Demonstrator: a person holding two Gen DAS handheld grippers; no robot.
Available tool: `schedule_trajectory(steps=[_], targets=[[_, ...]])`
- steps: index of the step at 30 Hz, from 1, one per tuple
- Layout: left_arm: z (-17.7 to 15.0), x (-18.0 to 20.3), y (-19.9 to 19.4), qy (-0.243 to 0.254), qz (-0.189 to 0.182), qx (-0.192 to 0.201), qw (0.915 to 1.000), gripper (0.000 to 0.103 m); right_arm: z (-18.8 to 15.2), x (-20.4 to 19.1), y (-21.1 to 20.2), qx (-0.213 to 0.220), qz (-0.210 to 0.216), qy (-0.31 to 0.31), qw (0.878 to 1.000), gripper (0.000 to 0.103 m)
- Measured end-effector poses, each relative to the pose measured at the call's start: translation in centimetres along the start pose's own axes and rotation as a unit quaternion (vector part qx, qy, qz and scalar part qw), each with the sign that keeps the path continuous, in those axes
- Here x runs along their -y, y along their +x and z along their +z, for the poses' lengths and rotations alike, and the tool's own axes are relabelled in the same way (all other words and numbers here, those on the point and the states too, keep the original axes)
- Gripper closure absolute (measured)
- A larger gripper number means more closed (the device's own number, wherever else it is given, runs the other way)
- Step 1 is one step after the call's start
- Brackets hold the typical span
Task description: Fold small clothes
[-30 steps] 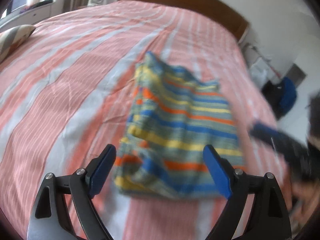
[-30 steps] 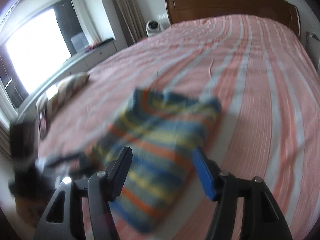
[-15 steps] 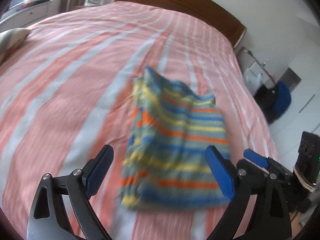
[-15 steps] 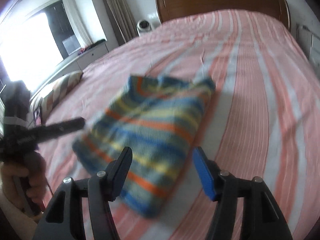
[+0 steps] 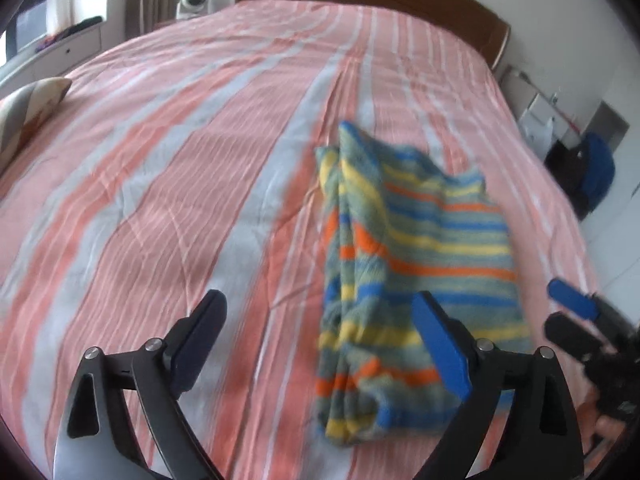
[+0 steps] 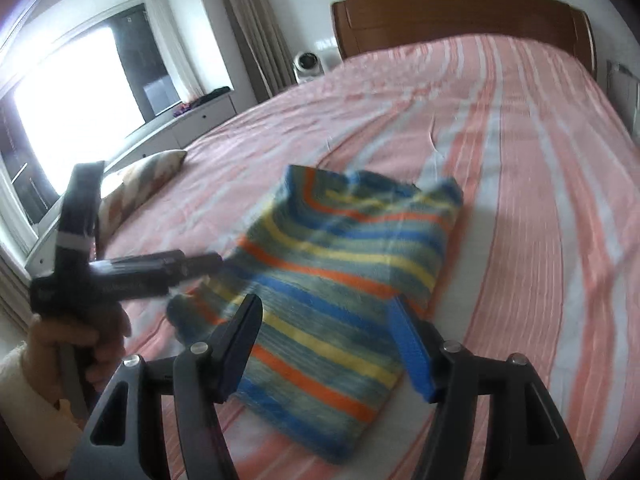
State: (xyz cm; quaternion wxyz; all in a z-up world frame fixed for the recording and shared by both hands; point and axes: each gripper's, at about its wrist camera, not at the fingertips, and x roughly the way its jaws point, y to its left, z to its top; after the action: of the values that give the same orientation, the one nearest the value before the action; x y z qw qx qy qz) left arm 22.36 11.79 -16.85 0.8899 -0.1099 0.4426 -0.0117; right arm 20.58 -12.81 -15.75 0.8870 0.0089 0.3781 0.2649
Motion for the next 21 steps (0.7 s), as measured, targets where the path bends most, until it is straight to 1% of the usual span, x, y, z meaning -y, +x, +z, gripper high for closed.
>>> schedule_trajectory(steps=[1, 2, 3, 4, 5, 7, 9, 11, 14, 16, 17, 18, 19, 20, 21], targets=[[-0.3, 0.1, 0.8, 0.006, 0.011, -0.014, 0.9998, 0.009, -0.1, -0.1, 0.4, -0.006, 0.007, 0.000, 1.000, 0.038], [-0.9, 0.1, 1.8, 0.012, 0.026, -0.034, 0.9990, 0.009, -0.5, 0.0, 1.5, -0.025, 0.016, 0.008, 1.000, 0.038], [-1.3, 0.2, 2.0, 0.017, 0.029, -0.040, 0.9987, 0.009, -1.1, 0.5, 2.4, -0.041, 0.016, 0.015, 0.999, 0.038], [-1.6, 0.2, 1.6, 0.022, 0.029, -0.037, 0.9986, 0.009, -1.9, 1.0, 3.8, -0.071, 0.011, 0.023, 0.997, 0.037], [-1.6, 0.4, 1.0, 0.028, 0.029, -0.037, 0.9985, 0.009, -2.7, 1.1, 4.6, -0.091, 0.002, 0.026, 0.995, 0.038], [-1.6, 0.6, -0.4, 0.035, 0.023, -0.032, 0.9986, 0.009, -2.9, 0.8, 3.2, -0.065, -0.009, 0.025, 0.998, 0.038], [-1.7, 0.4, -2.3, 0.039, 0.009, -0.014, 0.9991, 0.008, -2.7, 0.4, 1.1, -0.041, 0.001, 0.031, 0.999, 0.037], [-1.7, 0.1, -3.1, 0.038, -0.002, -0.010, 0.9992, 0.007, -2.7, 0.1, -0.5, -0.027, -0.002, 0.024, 0.999, 0.030], [-1.3, -1.1, -3.1, 0.029, -0.030, -0.024, 0.9988, 0.007, -3.4, 0.9, -1.2, -0.037, -0.009, 0.023, 0.999, 0.029], [-0.3, -2.6, -2.9, 0.009, -0.041, -0.030, 0.9987, 0.007, -3.9, 2.0, -1.4, -0.045, -0.020, 0.028, 0.998, 0.029], [0.3, -3.1, -2.9, -0.001, -0.041, -0.027, 0.9988, 0.007, -4.0, 3.2, -1.7, -0.046, -0.027, 0.039, 0.998, 0.029], [1.0, -3.5, -2.9, -0.011, -0.046, -0.020, 0.9987, 0.007, -3.5, 5.2, -2.3, -0.030, -0.030, 0.071, 0.997, 0.029], [2.0, -3.9, -2.6, -0.022, -0.064, -0.014, 0.9976, 0.007, -3.5, 5.2, -2.3, -0.030, -0.030, 0.071, 0.997, 0.029], [2.5, -3.9, -2.1, -0.024, -0.082, -0.018, 0.9962, 0.007, -2.9, 6.5, -2.6, -0.016, -0.026, 0.099, 0.995, 0.029], [3.1, -3.6, -1.0, -0.024, -0.103, -0.031, 0.9939, 0.007, -2.4, 7.5, -2.8, -0.005, -0.020, 0.121, 0.992, 0.029]])
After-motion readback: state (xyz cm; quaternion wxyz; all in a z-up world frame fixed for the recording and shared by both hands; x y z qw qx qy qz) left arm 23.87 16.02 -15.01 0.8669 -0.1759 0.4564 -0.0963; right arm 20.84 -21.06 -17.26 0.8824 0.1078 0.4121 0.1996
